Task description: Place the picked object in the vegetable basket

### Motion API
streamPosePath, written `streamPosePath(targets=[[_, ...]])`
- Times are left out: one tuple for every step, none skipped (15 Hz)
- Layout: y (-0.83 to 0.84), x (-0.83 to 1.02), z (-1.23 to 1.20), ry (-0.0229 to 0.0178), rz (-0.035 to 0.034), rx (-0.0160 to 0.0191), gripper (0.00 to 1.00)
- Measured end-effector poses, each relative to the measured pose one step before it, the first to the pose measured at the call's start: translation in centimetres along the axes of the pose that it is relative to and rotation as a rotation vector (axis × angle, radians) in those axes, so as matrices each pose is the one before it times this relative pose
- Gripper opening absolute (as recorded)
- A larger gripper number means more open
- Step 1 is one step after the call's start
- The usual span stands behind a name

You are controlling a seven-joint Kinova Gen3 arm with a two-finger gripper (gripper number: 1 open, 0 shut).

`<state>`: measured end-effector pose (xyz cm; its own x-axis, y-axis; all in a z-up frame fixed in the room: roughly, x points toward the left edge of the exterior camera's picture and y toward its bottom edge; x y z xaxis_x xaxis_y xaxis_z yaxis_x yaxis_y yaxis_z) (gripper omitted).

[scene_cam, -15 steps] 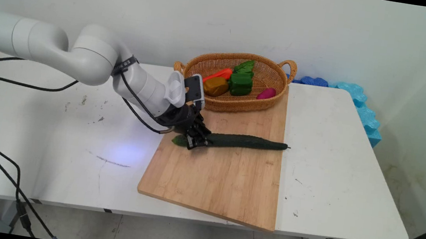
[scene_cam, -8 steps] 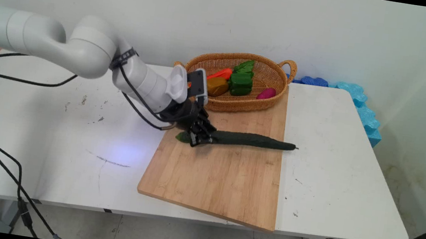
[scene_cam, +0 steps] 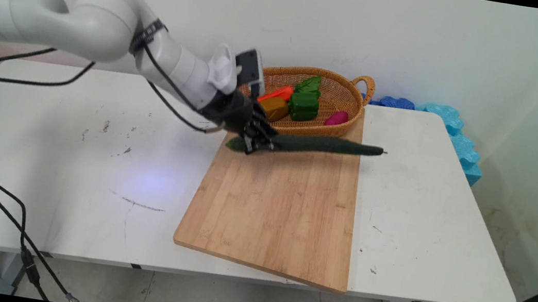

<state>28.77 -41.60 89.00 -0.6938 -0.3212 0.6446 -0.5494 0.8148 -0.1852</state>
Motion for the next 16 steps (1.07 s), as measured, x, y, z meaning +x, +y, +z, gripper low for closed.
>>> streamPosePath(targets=[[-0.641,0.295,-0.450,0.00274,-0.00154,0.01436,0.00],[-0.836,0.279,-0.473,0.00209,-0.00490,0.01982,0.00],[-0.874,0.242,-0.398,0.00178,-0.00900,0.02124,0.00],[-0.723,0.184,-0.271,0.00101,-0.00928,0.01792,0.00],[-0.862,0.198,-0.210,0.00106,-0.01402,0.02082,0.00],[-0.852,0.176,-0.100,0.00071,-0.01509,0.02050,0.00],[-0.687,0.131,-0.027,0.00027,-0.01272,0.01693,0.00],[-0.767,0.102,0.075,-0.00048,-0.01542,0.01924,0.00],[-0.699,0.057,0.164,-0.00132,-0.01511,0.01821,0.00],[-0.613,-0.021,0.273,-0.00276,-0.01540,0.01609,0.00],[-0.442,-0.078,0.361,-0.00364,-0.01348,0.01184,0.00],[-0.362,-0.104,0.448,-0.00442,-0.01399,0.00997,0.00],[-0.222,-0.116,0.472,-0.00490,-0.01187,0.00646,0.00],[-0.153,-0.205,0.611,-0.00697,-0.01380,0.00562,0.00],[-0.050,-0.209,0.620,-0.00693,-0.01311,0.00338,0.00],[0.023,-0.154,0.536,-0.00539,-0.01031,0.00129,0.00]])
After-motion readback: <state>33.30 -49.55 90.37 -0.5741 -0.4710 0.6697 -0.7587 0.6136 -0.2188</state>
